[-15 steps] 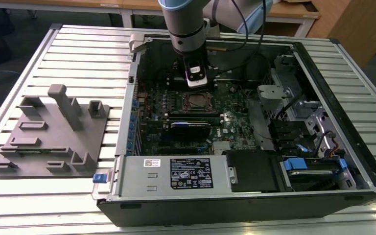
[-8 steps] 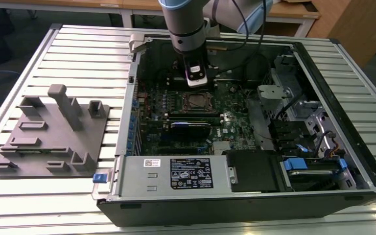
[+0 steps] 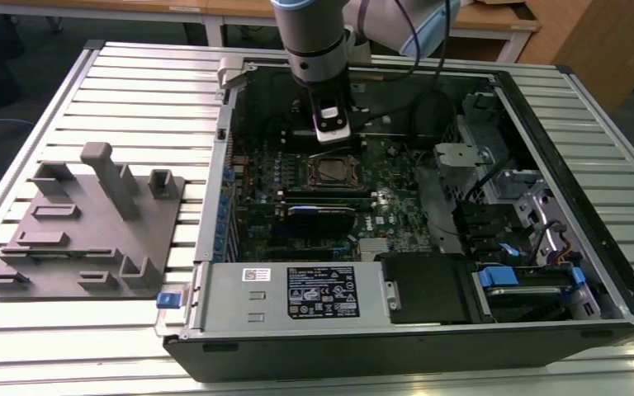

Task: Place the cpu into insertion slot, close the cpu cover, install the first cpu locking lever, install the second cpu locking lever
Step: 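Install the first cpu locking lever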

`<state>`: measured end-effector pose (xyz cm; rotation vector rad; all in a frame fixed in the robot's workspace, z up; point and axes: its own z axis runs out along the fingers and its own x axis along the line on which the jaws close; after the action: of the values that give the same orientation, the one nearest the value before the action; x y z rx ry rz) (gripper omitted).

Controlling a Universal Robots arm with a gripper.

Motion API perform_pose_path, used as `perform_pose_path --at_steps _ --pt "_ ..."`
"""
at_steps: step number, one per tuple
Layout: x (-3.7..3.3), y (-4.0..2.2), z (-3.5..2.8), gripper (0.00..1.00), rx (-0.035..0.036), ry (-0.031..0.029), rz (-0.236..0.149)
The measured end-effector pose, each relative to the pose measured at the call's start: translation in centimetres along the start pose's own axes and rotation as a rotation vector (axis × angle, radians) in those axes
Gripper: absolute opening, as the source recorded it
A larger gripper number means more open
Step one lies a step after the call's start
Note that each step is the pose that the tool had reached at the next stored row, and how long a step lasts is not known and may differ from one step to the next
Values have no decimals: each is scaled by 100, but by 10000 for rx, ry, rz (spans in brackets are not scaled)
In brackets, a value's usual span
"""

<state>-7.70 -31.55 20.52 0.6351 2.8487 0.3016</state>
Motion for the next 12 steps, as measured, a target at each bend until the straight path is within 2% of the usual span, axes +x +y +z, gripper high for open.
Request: perform_pose_path --at_steps 12 --pt "-10 -12 -3 11 4 -3 15"
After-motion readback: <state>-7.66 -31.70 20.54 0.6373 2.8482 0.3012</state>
